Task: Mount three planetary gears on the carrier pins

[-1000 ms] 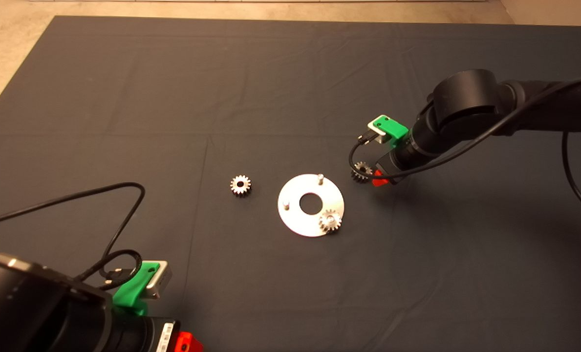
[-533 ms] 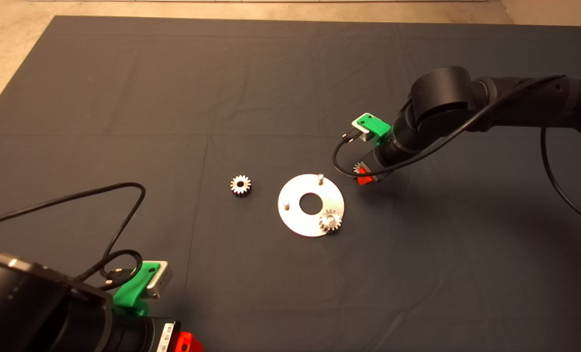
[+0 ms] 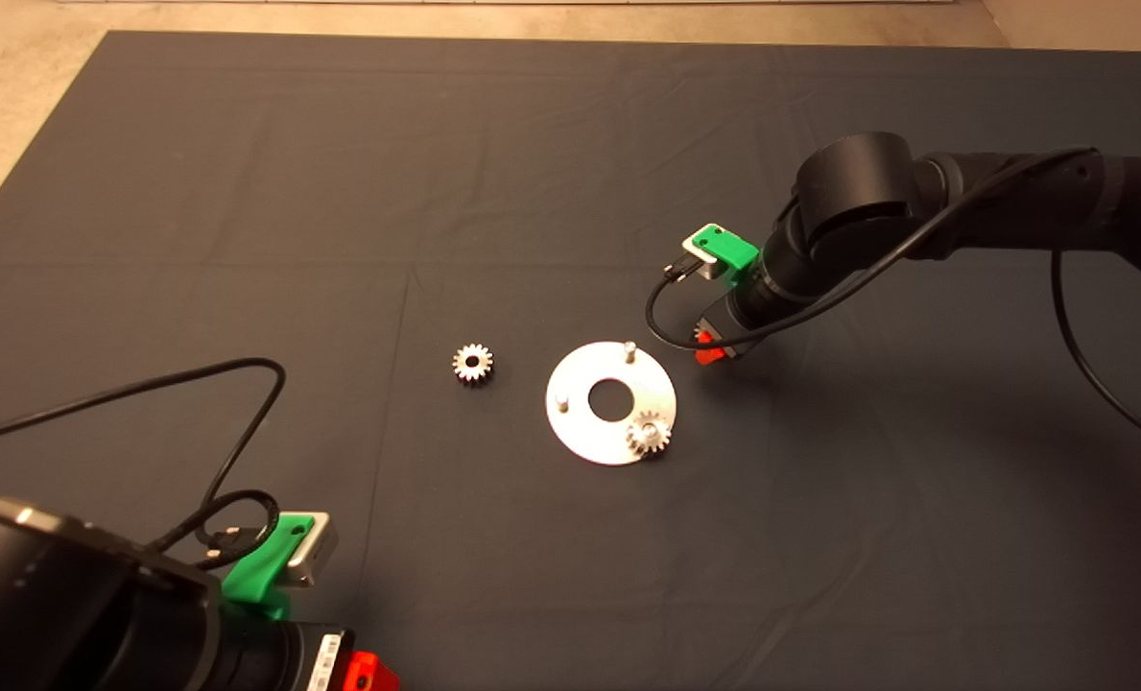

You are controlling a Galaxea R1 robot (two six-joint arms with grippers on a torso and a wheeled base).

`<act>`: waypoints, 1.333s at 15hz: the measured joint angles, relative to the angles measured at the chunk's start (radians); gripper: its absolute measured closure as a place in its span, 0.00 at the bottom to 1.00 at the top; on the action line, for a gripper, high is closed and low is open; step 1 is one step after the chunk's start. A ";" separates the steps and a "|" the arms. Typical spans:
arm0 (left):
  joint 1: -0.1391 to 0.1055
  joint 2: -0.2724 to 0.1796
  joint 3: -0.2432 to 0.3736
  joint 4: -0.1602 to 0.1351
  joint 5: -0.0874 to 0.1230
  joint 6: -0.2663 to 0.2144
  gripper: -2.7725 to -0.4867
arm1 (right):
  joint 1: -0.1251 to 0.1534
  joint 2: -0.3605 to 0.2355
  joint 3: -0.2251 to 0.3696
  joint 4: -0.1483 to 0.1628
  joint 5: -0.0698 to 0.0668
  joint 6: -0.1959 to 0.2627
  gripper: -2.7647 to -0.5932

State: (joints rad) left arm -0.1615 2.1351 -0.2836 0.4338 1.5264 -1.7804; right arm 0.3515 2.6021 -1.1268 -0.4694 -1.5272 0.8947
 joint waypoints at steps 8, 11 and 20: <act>0.000 -0.002 0.000 0.000 0.000 0.000 0.00 | -0.021 0.003 -0.041 0.001 0.050 0.000 0.21; 0.000 -0.002 0.000 0.000 0.000 0.000 0.00 | -0.042 0.003 -0.041 0.002 0.061 0.000 0.21; 0.000 -0.002 0.000 0.000 0.000 0.000 0.00 | -0.044 0.002 -0.044 0.004 0.106 0.000 0.24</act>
State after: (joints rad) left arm -0.1615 2.1332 -0.2836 0.4338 1.5261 -1.7804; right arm 0.3072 2.6040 -1.1709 -0.4651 -1.4210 0.8947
